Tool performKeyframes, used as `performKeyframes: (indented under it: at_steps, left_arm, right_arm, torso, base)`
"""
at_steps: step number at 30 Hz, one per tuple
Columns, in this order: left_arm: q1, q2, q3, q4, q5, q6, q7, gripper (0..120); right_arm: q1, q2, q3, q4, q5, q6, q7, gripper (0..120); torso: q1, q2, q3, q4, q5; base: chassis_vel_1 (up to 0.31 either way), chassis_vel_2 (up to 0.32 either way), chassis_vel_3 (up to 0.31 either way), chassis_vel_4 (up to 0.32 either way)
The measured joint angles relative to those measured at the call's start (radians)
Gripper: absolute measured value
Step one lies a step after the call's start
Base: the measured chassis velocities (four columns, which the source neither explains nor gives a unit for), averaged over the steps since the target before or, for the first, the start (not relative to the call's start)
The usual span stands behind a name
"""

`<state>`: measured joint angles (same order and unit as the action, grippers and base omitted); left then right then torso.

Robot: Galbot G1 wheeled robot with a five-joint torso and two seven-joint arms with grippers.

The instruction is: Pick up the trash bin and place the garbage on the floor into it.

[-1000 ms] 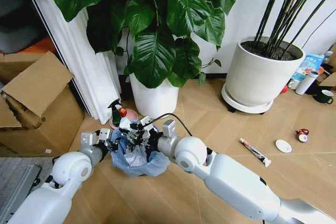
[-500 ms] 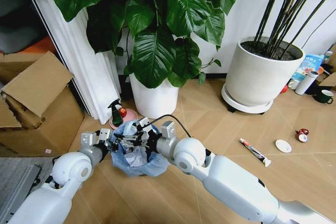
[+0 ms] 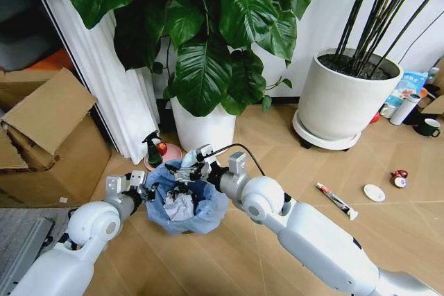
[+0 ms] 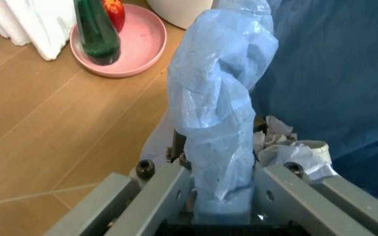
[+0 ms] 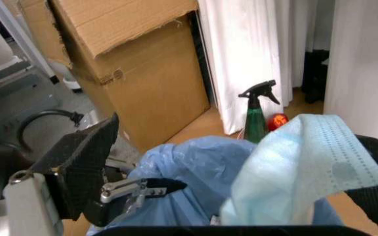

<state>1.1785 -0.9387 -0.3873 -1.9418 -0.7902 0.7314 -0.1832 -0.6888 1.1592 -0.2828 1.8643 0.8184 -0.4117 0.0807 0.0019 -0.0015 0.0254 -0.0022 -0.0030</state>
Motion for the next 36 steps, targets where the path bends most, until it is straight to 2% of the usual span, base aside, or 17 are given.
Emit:
performKeyframes:
  at_steps: [20,26,36]
  left_arm:
    - [0.008,0.004,-0.009,-0.002,0.0,-0.004,0.012,0]
    - [0.007,0.005,-0.011,-0.002,0.001,-0.005,0.018,0]
    - [0.008,0.004,-0.008,0.001,0.003,-0.006,0.02,0]
  right_arm:
    - [-0.01,-0.03,0.063,0.012,-0.018,0.021,0.0,100]
    - [0.005,-0.061,0.109,0.039,-0.101,0.046,-0.029,100]
    - [-0.02,-0.086,0.153,0.056,-0.142,0.065,-0.042,100]
  torso:
    - [0.0,0.0,0.0,-0.0001,0.0]
    - [0.0,0.0,0.0,-0.0001,0.0]
    - [0.0,0.0,0.0,-0.0002,0.0001]
  base:
    - [0.0,0.0,0.0,0.0]
    - [0.0,0.0,0.0,0.0]
    - [0.0,0.0,0.0,0.0]
